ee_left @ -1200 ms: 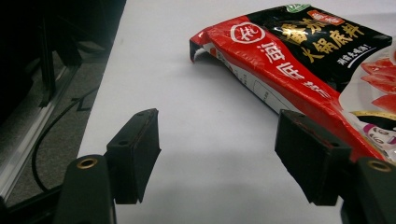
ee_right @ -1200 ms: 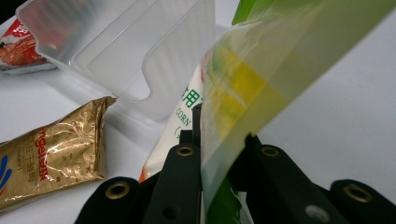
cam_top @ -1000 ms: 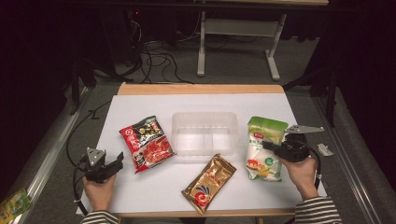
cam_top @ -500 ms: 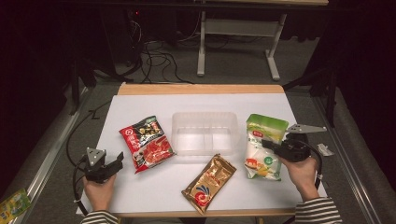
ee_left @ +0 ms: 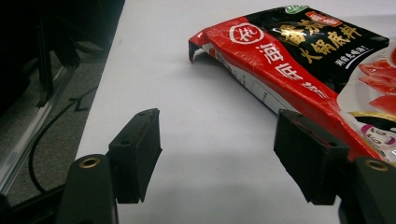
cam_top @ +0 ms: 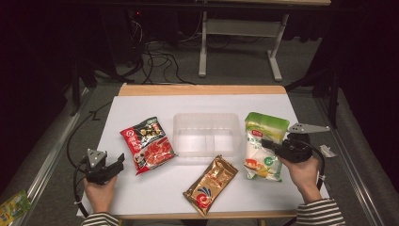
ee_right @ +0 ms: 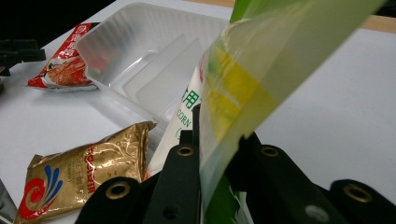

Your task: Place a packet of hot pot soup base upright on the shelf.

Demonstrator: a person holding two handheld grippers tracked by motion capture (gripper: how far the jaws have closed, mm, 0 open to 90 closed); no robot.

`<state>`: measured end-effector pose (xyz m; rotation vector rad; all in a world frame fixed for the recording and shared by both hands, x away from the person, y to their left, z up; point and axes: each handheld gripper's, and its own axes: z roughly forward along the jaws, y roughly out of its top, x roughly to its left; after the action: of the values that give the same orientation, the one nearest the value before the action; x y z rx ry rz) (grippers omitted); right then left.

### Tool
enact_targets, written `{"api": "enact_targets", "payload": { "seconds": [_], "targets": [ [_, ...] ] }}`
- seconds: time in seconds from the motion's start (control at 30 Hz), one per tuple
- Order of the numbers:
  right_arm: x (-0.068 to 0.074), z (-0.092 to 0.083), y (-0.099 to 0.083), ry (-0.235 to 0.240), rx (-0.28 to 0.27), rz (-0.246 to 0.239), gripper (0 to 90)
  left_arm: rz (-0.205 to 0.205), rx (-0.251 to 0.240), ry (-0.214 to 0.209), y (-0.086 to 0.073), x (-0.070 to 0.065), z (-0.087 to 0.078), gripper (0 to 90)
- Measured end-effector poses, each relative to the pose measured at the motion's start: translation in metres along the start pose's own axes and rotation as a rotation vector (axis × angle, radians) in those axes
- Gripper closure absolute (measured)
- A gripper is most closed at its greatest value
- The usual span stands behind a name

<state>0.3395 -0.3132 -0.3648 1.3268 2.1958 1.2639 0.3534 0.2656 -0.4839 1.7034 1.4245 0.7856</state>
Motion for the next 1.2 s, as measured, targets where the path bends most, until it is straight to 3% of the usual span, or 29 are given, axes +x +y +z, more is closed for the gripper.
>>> {"api": "enact_targets", "payload": {
  "seconds": [1.2],
  "targets": [
    [0.024, 0.003, 0.028, 0.027, -0.036, -0.049, 86.1, 0.001, 0.001, -0.006, 0.000, 0.000, 0.000, 32.3]
  ]
}}
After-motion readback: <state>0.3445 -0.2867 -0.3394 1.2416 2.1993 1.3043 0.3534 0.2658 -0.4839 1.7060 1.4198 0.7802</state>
